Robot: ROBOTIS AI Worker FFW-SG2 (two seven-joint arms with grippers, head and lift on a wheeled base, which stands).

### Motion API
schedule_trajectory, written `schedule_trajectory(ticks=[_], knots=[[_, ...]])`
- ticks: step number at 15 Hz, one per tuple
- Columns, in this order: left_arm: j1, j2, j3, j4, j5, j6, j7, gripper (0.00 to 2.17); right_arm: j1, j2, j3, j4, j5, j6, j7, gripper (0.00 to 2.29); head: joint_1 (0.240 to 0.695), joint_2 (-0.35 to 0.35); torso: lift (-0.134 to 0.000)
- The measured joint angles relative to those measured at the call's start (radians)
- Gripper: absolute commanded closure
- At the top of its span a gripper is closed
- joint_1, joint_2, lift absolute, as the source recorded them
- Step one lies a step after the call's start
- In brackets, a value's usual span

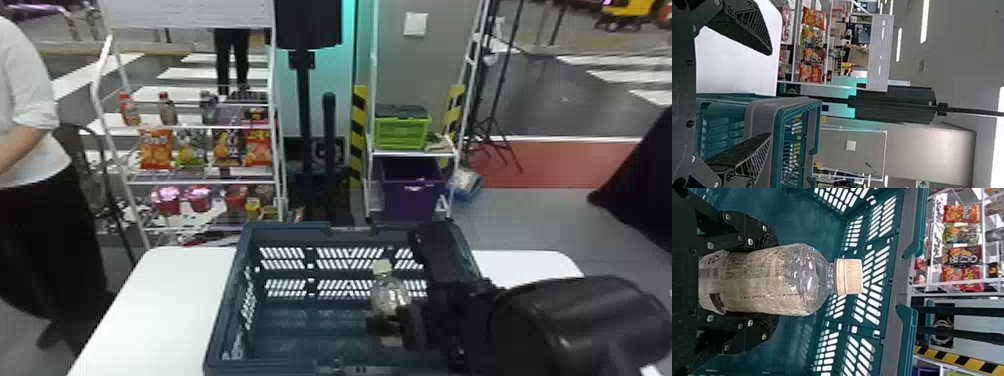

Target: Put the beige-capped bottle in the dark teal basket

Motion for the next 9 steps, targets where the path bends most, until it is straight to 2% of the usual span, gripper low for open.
schedule_trajectory(ticks=[4,6,8,9], knots=[[-0.002,0.003,0.004,0.003,0.008,0.000,-0.002,0.16,-0.072,0.026,0.010,0.139,-0.014,0.036,-0.017,2.03,0.499,0.000,0.000],[-0.004,0.004,0.009,0.005,0.011,0.002,-0.002,0.16,-0.095,0.029,0.011,0.200,-0.014,0.037,-0.017,1.99,0.499,0.000,0.000],[-0.005,0.004,0.015,0.008,0.017,0.001,-0.004,0.16,-0.113,0.029,0.014,0.248,-0.013,0.033,-0.017,1.86,0.499,0.000,0.000],[-0.006,0.004,0.017,0.010,0.018,0.001,-0.005,0.16,-0.121,0.029,0.018,0.268,-0.014,0.029,-0.017,1.52,0.499,0.000,0.000]])
